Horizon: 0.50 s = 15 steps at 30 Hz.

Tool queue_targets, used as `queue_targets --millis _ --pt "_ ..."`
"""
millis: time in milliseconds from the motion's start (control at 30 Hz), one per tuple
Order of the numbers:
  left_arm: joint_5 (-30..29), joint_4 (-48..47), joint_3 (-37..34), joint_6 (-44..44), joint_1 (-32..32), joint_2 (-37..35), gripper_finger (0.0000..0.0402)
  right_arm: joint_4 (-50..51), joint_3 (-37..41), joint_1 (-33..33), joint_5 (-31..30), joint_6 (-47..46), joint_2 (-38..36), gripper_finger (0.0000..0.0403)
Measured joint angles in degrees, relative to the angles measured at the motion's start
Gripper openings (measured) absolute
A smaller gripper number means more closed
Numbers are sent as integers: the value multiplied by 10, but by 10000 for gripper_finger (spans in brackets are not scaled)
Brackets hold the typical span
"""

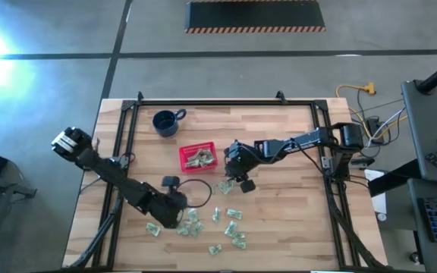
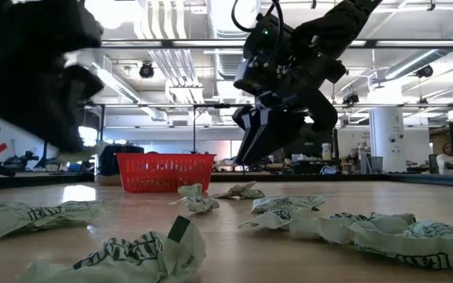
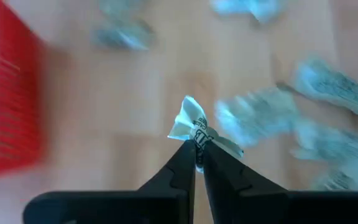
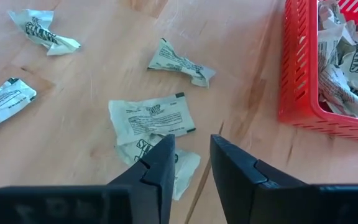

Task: Pick and place items into bin
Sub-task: Put the green stevia packet into the red bin

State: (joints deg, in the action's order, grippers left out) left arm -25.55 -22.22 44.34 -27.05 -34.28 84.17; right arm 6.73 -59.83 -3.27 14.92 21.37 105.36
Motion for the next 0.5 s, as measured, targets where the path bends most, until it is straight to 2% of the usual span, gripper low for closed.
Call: queue_targets --millis 200,267,333,500 --pt "-205 -13 -5 103 18 -40 11 4 1 0 0 0 0 82" --pt "-251 -13 -8 130 36 -45 11 4 2 0 0 0 0 80" --pt "-271 -11 -13 148 63 -45 11 4 4 0 0 -3 0 79" --pt "-270 -8 -30 159 151 -43 11 4 15 0 0 -19 0 83"
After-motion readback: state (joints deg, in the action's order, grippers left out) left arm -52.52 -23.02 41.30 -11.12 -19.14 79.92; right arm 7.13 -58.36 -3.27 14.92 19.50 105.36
